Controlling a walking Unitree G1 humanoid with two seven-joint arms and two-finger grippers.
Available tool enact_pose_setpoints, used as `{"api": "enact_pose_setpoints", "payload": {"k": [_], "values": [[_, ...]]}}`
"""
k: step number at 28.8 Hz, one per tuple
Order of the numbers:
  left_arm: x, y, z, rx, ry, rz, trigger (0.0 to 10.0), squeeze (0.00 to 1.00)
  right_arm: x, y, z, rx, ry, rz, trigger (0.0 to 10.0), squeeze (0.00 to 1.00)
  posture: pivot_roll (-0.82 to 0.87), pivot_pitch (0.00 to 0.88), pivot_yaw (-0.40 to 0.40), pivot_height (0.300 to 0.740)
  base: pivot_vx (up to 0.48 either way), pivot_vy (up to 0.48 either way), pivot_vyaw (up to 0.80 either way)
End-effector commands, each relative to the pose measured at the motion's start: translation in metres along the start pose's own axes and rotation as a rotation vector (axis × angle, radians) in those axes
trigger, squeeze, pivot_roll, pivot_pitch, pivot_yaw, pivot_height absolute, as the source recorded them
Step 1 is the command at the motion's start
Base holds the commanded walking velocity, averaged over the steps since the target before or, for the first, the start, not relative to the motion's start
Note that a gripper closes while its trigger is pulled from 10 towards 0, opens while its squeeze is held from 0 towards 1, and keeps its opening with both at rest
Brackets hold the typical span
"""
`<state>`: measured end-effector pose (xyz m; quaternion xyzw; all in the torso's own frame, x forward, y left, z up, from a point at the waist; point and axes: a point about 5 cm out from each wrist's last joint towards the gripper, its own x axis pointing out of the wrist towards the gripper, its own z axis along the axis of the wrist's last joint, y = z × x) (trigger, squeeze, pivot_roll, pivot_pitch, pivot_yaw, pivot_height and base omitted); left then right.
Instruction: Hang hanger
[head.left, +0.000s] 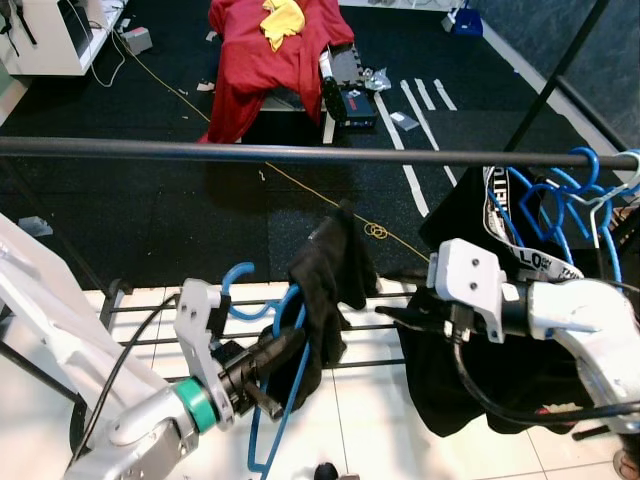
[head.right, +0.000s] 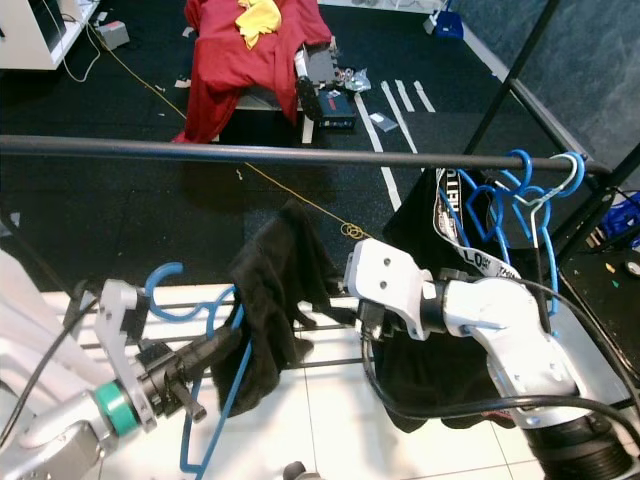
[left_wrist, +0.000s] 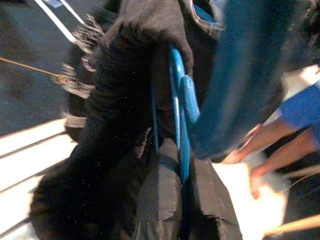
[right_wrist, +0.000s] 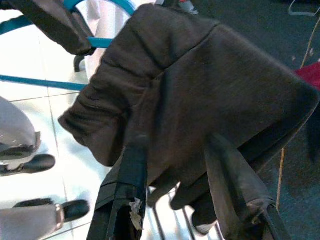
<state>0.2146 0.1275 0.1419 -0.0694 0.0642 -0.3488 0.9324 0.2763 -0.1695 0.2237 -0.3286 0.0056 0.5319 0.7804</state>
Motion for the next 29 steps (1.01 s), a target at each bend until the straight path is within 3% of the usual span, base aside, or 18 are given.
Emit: {"api": "enact_pose_setpoints", "payload": {"k": [1, 2, 6, 8, 16, 18, 19, 20, 24, 29], "values": [[0.002, -0.005, 0.005, 0.083, -0.044, -0.027, 10.0, 0.00, 0.002, 0.008, -0.004, 0.018, 0.000, 0.042, 10.0, 0.00, -0.12, 0.140, -0.018, 0.740, 0.000, 0.000, 0.00], [0.001, -0.004, 0.006, 0.184, -0.036, -0.045, 10.0, 0.00, 0.009, 0.018, -0.008, 0.028, -0.009, 0.103, 10.0, 0.00, -0.11, 0.140, -0.020, 0.740, 0.000, 0.000, 0.00], [-0.001, -0.003, 0.007, 0.273, -0.016, -0.075, 10.0, 0.00, 0.014, 0.022, -0.008, 0.018, -0.024, 0.133, 10.0, 0.00, -0.10, 0.139, -0.020, 0.740, 0.000, 0.000, 0.00], [-0.004, -0.003, 0.010, 0.398, 0.008, -0.110, 10.0, 0.00, 0.021, 0.020, -0.003, -0.014, -0.050, 0.147, 10.0, 0.00, -0.10, 0.136, -0.018, 0.740, 0.000, 0.000, 0.00], [-0.006, -0.005, 0.017, 0.575, 0.024, -0.171, 10.0, 0.00, 0.032, 0.016, 0.007, -0.070, -0.098, 0.177, 10.0, 0.00, -0.08, 0.133, -0.021, 0.740, 0.000, 0.000, 0.00], [-0.005, -0.002, 0.010, 0.694, 0.047, -0.172, 10.0, 0.00, 0.035, 0.017, 0.012, -0.084, -0.117, 0.197, 10.0, 0.00, -0.07, 0.133, -0.024, 0.740, 0.000, 0.000, 0.00], [-0.005, -0.002, 0.010, 0.694, 0.047, -0.172, 10.0, 0.00, 0.035, 0.017, 0.012, -0.084, -0.117, 0.197, 10.0, 0.00, -0.07, 0.133, -0.024, 0.740, 0.000, 0.000, 0.00], [-0.004, 0.002, 0.000, 0.752, 0.070, -0.180, 10.0, 0.00, 0.037, 0.019, 0.015, -0.088, -0.132, 0.213, 10.0, 0.00, -0.07, 0.134, -0.024, 0.740, 0.000, 0.000, 0.00], [-0.004, 0.003, -0.006, 0.772, 0.089, -0.198, 10.0, 0.00, 0.038, 0.021, 0.015, -0.090, -0.135, 0.229, 10.0, 0.00, -0.07, 0.136, -0.023, 0.740, 0.000, 0.000, 0.00], [0.002, 0.006, -0.017, 0.792, 0.113, -0.228, 10.0, 0.00, 0.028, 0.033, 0.024, -0.074, -0.161, 0.352, 10.0, 0.01, -0.08, 0.136, -0.016, 0.740, 0.000, 0.000, 0.00]]}}
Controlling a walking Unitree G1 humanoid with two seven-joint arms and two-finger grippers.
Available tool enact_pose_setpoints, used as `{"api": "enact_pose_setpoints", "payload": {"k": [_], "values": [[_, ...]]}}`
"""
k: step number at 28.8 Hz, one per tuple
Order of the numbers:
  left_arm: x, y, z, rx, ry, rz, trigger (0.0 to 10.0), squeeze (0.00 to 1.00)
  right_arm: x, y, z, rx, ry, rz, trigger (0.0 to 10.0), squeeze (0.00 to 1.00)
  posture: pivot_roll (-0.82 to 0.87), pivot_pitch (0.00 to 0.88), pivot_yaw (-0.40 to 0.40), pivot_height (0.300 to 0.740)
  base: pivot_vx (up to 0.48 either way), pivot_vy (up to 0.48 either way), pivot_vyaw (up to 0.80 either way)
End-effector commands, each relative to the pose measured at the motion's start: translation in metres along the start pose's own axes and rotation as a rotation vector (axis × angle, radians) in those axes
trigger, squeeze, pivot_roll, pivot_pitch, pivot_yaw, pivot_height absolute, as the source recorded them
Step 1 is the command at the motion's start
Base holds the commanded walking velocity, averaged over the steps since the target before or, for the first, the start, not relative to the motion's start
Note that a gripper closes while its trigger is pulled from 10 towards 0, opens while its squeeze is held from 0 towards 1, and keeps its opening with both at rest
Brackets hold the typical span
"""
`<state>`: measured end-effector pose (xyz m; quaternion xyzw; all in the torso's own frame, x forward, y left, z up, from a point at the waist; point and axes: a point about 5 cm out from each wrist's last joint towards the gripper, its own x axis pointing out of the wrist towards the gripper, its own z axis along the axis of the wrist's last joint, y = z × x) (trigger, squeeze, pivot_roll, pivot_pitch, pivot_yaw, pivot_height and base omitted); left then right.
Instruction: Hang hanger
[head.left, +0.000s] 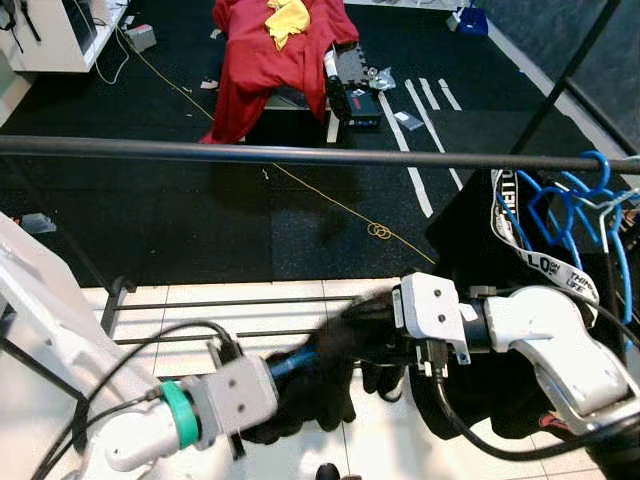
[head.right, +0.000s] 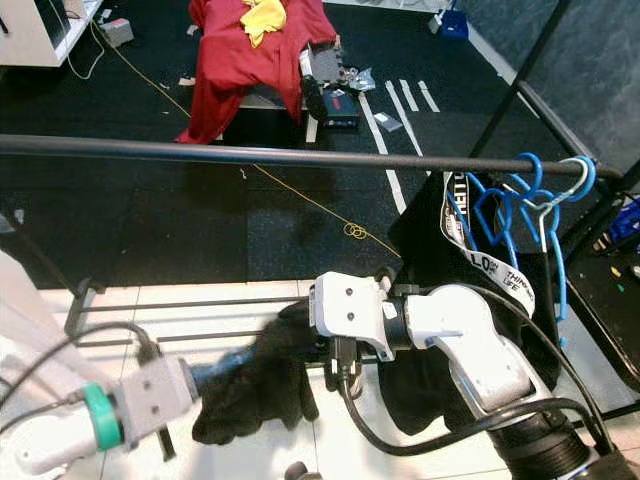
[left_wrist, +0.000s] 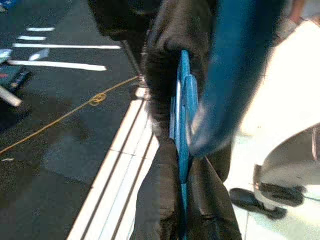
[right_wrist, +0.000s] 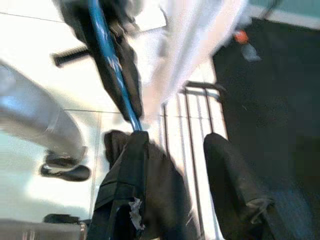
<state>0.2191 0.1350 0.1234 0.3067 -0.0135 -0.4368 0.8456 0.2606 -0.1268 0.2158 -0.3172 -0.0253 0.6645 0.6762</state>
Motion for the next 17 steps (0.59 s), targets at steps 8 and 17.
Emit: {"api": "enact_pose_setpoints", "payload": {"k": [8, 17], "values": [[0.004, -0.002, 0.008, 0.026, -0.064, -0.028, 10.0, 0.00, -0.009, 0.003, 0.003, 0.025, -0.005, 0.064, 10.0, 1.00, -0.10, 0.133, -0.010, 0.740, 0.000, 0.000, 0.00], [0.005, 0.005, 0.021, 0.036, -0.132, -0.031, 10.0, 0.00, 0.005, 0.011, -0.028, 0.202, 0.000, 0.161, 10.0, 0.00, -0.07, 0.127, -0.011, 0.740, 0.000, 0.000, 0.00]]}}
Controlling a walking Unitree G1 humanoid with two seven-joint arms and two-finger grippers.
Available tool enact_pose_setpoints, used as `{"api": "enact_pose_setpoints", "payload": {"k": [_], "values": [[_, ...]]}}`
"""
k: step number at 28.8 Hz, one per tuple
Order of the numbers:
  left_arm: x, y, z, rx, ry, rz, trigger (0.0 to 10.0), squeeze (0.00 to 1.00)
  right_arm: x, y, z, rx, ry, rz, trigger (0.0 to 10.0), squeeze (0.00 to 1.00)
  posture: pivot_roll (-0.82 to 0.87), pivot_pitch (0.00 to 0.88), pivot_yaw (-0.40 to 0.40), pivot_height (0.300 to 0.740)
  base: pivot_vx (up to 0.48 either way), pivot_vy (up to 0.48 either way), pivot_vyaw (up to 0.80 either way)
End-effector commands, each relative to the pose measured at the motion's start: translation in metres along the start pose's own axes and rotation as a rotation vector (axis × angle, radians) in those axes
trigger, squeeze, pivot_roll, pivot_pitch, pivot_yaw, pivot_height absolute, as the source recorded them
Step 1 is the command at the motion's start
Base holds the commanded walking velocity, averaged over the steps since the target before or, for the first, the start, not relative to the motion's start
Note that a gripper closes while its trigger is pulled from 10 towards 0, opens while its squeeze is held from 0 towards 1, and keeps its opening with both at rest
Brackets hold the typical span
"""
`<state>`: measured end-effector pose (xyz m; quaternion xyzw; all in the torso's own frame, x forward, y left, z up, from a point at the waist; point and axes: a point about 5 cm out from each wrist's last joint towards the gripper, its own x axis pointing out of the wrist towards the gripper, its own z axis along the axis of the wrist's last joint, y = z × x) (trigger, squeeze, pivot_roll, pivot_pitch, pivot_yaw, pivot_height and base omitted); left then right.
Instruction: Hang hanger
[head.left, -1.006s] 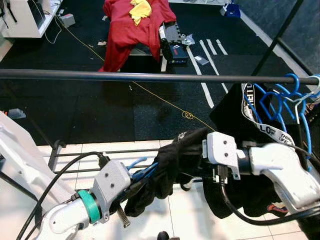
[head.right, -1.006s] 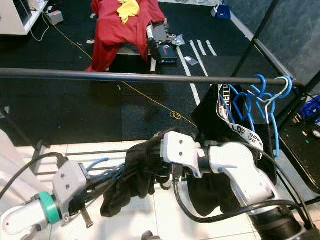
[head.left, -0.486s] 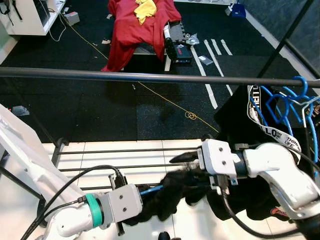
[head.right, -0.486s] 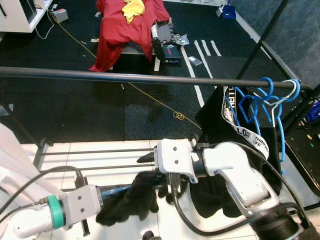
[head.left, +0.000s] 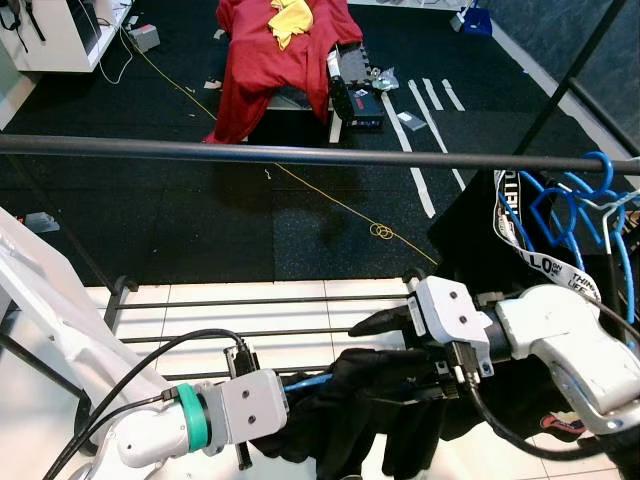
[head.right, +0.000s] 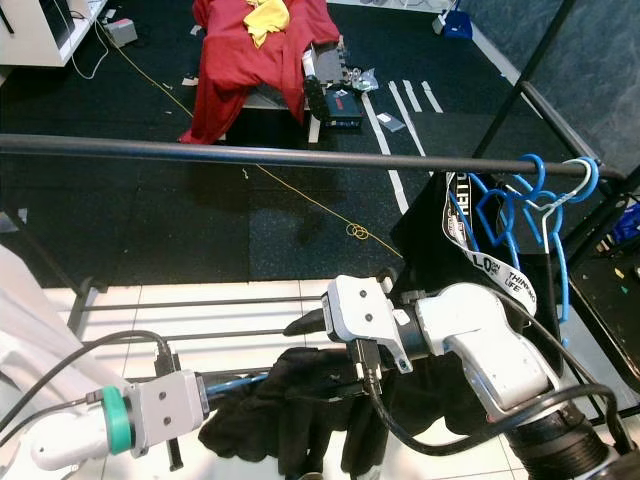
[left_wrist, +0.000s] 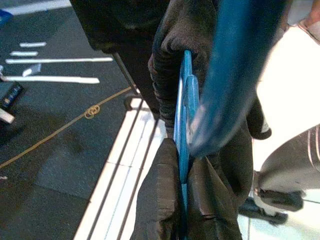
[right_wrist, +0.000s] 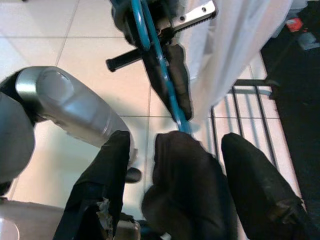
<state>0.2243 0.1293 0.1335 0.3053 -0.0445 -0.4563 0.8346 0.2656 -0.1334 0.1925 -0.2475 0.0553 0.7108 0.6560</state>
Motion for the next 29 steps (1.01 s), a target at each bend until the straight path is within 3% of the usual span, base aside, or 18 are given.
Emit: {"api": "enact_pose_setpoints", "payload": {"k": [1, 6, 15, 16, 17, 18, 19, 20, 29], "values": [[0.000, 0.000, 0.014, 0.009, -0.077, -0.008, 10.0, 0.00, 0.007, 0.001, -0.012, 0.027, 0.023, 0.029, 10.0, 0.00, -0.07, 0.127, -0.011, 0.740, 0.000, 0.000, 0.00], [-0.002, 0.002, 0.017, 0.016, -0.092, -0.013, 10.0, 0.00, 0.023, 0.000, -0.018, 0.069, 0.015, 0.096, 10.0, 0.00, -0.05, 0.123, -0.009, 0.740, 0.000, 0.000, 0.00], [-0.002, 0.001, 0.021, 0.014, -0.106, -0.021, 10.0, 0.00, 0.043, -0.007, -0.038, -0.060, 0.152, 0.100, 10.0, 0.00, -0.04, 0.122, -0.016, 0.740, 0.000, 0.000, 0.00], [-0.002, 0.000, 0.021, 0.010, -0.106, -0.019, 10.0, 0.00, 0.047, -0.008, -0.040, -0.081, 0.161, 0.085, 8.7, 0.00, -0.03, 0.124, -0.019, 0.740, 0.000, 0.000, 0.00], [-0.001, 0.000, 0.021, 0.008, -0.105, -0.018, 10.0, 0.00, 0.049, -0.008, -0.041, -0.096, 0.166, 0.074, 8.7, 0.00, -0.03, 0.124, -0.019, 0.740, 0.000, 0.000, 0.00], [-0.001, 0.000, 0.021, 0.004, -0.104, -0.016, 10.0, 0.00, 0.051, -0.008, -0.041, -0.109, 0.165, 0.065, 3.3, 0.00, -0.03, 0.125, -0.020, 0.740, 0.000, 0.000, 0.00], [-0.001, 0.000, 0.021, 0.002, -0.104, -0.015, 10.0, 0.00, 0.052, -0.008, -0.041, -0.114, 0.162, 0.060, 3.3, 0.00, -0.03, 0.125, -0.020, 0.740, 0.000, 0.000, 0.00], [-0.001, -0.001, 0.021, -0.003, -0.103, -0.015, 10.0, 0.00, 0.053, -0.009, -0.041, -0.121, 0.154, 0.053, 0.0, 0.00, -0.04, 0.127, -0.019, 0.740, 0.000, 0.000, 0.00], [0.001, 0.001, 0.020, -0.031, -0.099, -0.016, 10.0, 0.00, 0.057, -0.009, -0.041, -0.123, 0.093, 0.013, 0.0, 0.00, -0.04, 0.130, -0.012, 0.740, 0.000, 0.000, 0.00]]}}
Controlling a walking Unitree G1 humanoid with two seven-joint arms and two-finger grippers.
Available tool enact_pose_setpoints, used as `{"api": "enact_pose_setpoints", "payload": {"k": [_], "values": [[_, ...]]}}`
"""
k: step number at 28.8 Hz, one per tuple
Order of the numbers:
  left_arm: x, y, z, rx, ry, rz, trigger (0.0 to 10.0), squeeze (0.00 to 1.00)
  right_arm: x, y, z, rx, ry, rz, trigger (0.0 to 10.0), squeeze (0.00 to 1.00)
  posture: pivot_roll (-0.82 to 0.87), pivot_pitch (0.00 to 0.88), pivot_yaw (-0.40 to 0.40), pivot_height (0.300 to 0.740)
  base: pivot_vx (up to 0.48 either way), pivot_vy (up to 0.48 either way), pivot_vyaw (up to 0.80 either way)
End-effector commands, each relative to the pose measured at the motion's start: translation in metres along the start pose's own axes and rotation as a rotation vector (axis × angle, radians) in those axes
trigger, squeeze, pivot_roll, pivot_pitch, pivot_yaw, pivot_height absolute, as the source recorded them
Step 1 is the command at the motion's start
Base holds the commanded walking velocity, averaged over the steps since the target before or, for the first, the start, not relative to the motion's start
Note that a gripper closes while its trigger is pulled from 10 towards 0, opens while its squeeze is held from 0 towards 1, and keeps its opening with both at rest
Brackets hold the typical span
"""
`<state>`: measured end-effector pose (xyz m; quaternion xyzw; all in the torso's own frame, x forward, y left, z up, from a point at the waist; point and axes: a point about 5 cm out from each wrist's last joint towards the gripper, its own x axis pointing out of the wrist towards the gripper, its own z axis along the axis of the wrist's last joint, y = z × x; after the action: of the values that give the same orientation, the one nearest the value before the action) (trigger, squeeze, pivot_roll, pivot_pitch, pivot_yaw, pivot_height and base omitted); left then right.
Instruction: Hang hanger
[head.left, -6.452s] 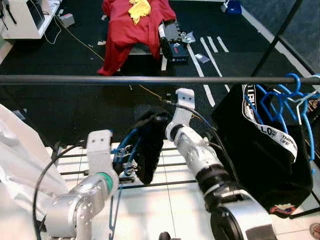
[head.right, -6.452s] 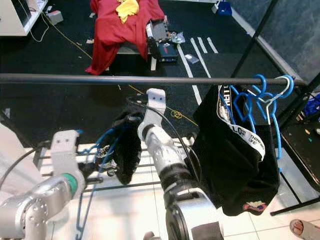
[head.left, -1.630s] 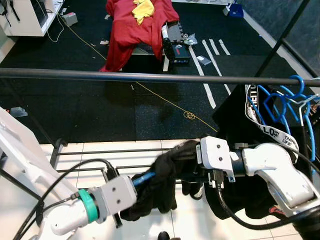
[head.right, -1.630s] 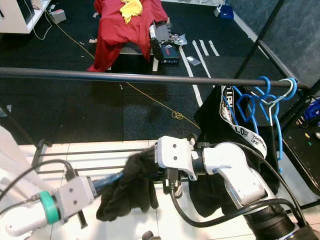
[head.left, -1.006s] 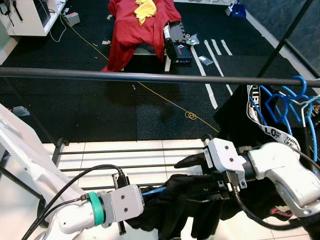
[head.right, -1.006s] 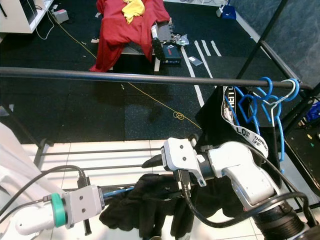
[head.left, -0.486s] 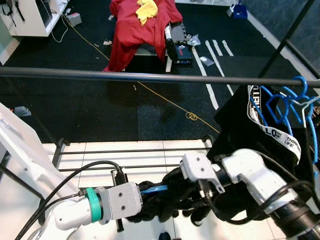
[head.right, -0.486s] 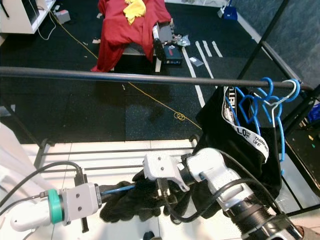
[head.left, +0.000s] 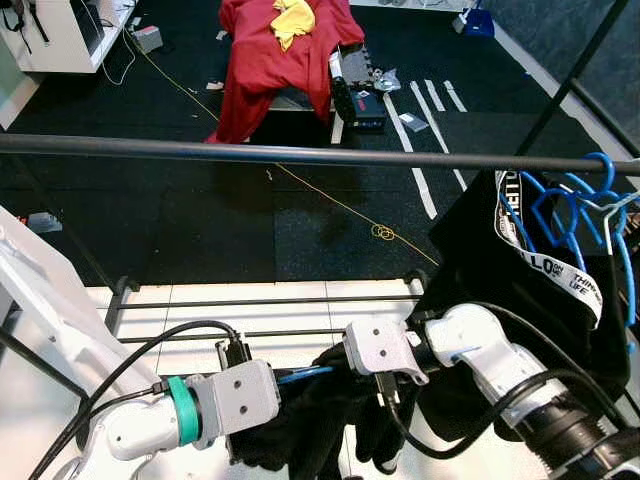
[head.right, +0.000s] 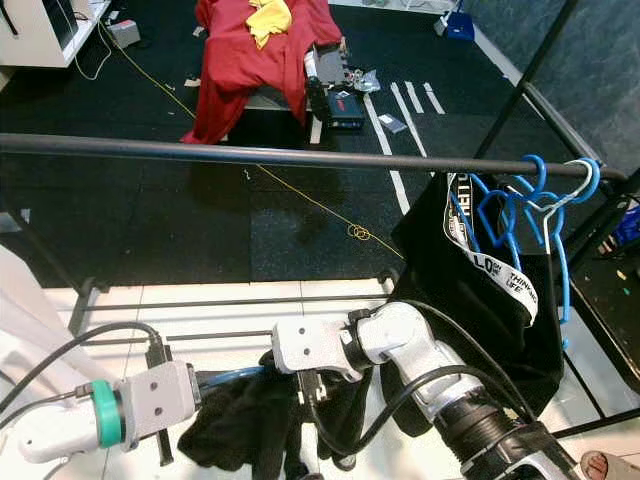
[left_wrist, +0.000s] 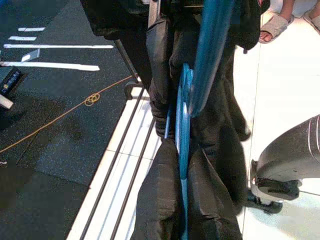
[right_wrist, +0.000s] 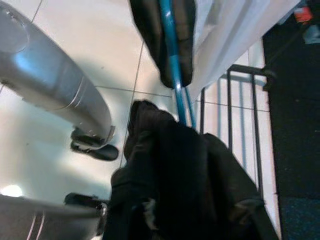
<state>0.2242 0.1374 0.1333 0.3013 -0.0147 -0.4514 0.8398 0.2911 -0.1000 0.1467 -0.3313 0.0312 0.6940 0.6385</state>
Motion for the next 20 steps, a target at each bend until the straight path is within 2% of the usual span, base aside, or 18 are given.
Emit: {"api": "enact_pose_setpoints", "payload": {"k": [1, 17, 18, 19, 20], "values": [[0.0060, -0.0025, 0.0239, 0.005, -0.147, -0.016, 10.0, 0.00, 0.0090, 0.0090, -0.0056, 0.028, -0.020, 0.019, 0.0, 0.00, -0.04, 0.130, -0.010, 0.740, 0.000, 0.000, 0.00], [0.0083, -0.0009, 0.0249, 0.031, -0.146, -0.009, 10.0, 0.00, 0.0088, 0.0138, -0.0038, 0.041, -0.064, 0.022, 0.0, 0.00, -0.04, 0.131, -0.009, 0.740, 0.000, 0.000, 0.00], [0.0093, -0.0016, 0.0252, 0.038, -0.149, -0.018, 10.0, 0.30, 0.0076, 0.0166, -0.0049, 0.046, -0.064, 0.033, 0.0, 0.00, -0.04, 0.131, -0.009, 0.740, 0.000, 0.000, 0.00], [0.0093, -0.0016, 0.0252, 0.038, -0.149, -0.018, 10.0, 0.30, 0.0076, 0.0166, -0.0049, 0.046, -0.064, 0.033, 0.0, 0.00, -0.04, 0.131, -0.009, 0.740, 0.000, 0.000, 0.00], [0.0096, -0.0017, 0.0253, 0.040, -0.150, -0.021, 10.0, 1.00, 0.0065, 0.0184, -0.0058, 0.049, -0.062, 0.039, 0.0, 0.00, -0.04, 0.133, -0.007, 0.740, 0.000, 0.000, 0.00]]}}
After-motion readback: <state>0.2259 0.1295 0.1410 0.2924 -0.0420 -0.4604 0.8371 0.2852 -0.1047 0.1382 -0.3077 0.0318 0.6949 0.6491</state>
